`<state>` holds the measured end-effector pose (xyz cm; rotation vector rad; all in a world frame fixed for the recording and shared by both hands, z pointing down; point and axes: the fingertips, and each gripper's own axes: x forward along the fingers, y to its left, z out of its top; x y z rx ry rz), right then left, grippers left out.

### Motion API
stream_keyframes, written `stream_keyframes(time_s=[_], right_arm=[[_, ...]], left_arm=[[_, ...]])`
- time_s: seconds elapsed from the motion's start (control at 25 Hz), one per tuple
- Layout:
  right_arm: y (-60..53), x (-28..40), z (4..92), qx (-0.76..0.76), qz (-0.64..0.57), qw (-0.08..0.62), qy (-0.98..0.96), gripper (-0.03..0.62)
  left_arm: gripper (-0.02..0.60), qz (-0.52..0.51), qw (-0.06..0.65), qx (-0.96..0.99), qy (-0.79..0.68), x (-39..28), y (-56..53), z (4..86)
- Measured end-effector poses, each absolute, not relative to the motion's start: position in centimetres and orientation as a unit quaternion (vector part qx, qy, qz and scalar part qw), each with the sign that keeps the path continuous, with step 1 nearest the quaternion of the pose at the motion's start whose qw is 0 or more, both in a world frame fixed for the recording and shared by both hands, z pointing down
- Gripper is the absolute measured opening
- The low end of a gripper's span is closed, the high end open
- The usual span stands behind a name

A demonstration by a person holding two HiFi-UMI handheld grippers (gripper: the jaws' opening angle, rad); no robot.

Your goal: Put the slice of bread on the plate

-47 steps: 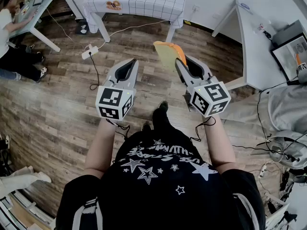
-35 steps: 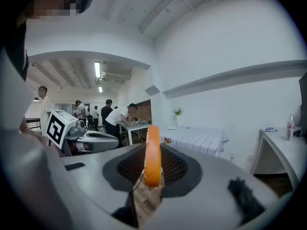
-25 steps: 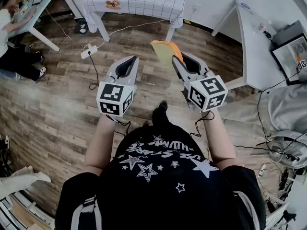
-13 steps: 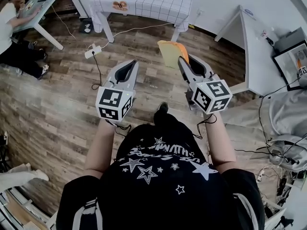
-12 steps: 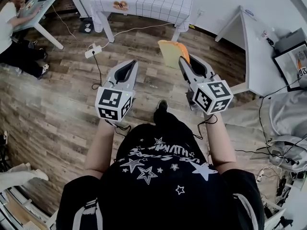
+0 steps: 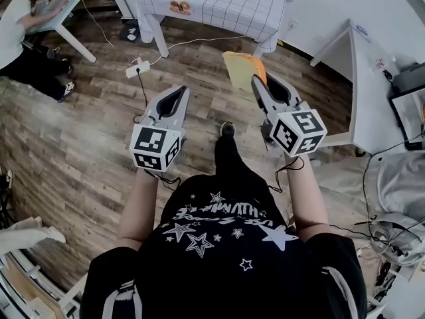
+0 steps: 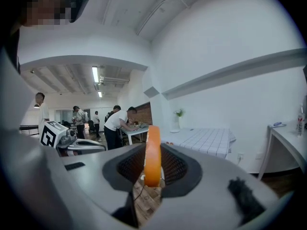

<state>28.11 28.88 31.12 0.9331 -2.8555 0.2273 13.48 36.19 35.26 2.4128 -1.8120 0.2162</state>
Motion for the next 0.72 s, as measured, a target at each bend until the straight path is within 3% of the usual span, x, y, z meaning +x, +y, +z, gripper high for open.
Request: stream_keyframes(time_s=[0.72], right_arm=[[6.5,24.1,31.8,0.287,0.116,0.069,-0.948,0.097]], left_arm=[[0.009,0.088,0.083,0.777,-0.617,9.6,16.1,34.0]])
